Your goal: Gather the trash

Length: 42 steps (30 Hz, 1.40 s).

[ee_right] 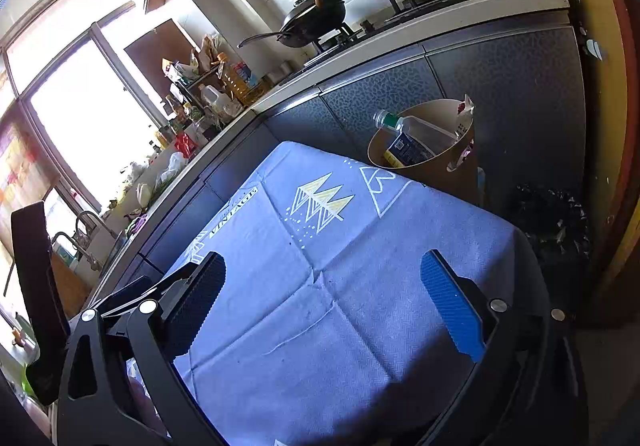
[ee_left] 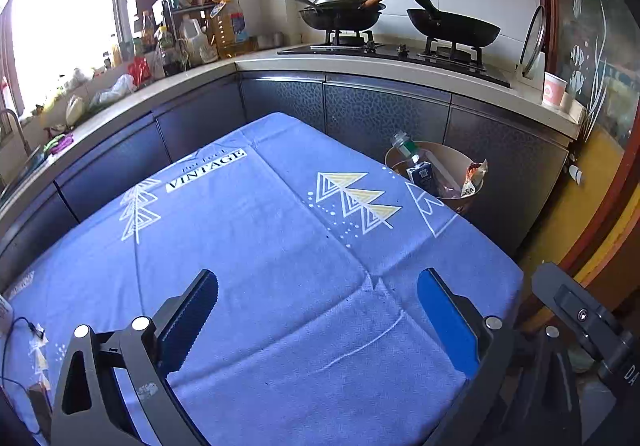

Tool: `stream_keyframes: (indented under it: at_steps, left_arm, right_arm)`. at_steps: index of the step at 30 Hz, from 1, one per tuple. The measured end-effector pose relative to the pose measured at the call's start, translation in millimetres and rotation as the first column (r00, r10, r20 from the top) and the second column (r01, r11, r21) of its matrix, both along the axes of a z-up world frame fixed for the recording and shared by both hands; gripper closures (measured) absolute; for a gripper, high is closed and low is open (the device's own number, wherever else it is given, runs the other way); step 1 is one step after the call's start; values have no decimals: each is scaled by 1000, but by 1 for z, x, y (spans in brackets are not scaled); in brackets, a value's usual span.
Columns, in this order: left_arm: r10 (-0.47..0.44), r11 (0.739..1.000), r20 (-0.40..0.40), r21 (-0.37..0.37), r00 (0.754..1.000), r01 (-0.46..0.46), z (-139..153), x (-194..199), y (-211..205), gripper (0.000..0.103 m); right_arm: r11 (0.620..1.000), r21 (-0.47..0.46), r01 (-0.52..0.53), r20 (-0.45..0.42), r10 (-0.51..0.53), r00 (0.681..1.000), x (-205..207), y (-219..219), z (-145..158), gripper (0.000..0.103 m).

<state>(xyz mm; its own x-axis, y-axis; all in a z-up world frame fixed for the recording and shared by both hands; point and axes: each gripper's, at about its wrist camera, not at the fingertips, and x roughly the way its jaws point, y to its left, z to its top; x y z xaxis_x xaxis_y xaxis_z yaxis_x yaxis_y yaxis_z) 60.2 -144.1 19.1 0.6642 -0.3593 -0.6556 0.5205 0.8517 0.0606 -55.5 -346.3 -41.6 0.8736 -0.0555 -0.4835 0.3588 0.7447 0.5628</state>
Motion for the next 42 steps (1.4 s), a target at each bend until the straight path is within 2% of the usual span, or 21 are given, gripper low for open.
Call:
stream_keyframes:
  at_steps: [9, 11, 16, 24, 28, 34, 42]
  left_arm:
    - [30, 999, -35, -22, 999, -31, -3, 6, 5, 4]
    - [37, 999, -39, -12, 999, -37, -3, 8, 6, 4]
    - [65, 997, 11, 29, 998, -66, -2, 6, 4, 4]
    - [57, 997, -14, 56, 998, -56, -5, 9, 2, 4]
    - [54, 998, -21, 45, 998, -53, -6, 10, 4, 4]
    - [63, 998, 13, 24, 998, -63, -1, 8, 8, 4]
    - [73, 997, 54, 35, 996, -75, -1, 7, 9, 4]
  right_arm:
    - [1000, -1, -9, -9, 9, 1000, 2, 2, -1, 6]
    - [1000, -1, -13, -10, 13, 1000, 4, 1, -1, 6]
    - [1000, -4, -15, -12, 15, 1000, 6, 2, -1, 6]
    - [1000, -8, -19, -13, 19, 1000, 6, 2, -1, 6]
    - [999, -28, -19, 0, 19, 1000, 6, 2, 1, 6]
    - [998, -57, -26, 15, 27, 1000, 7, 4, 5, 7]
    - [997, -65, -36, 21, 37, 999, 9, 3, 6, 9]
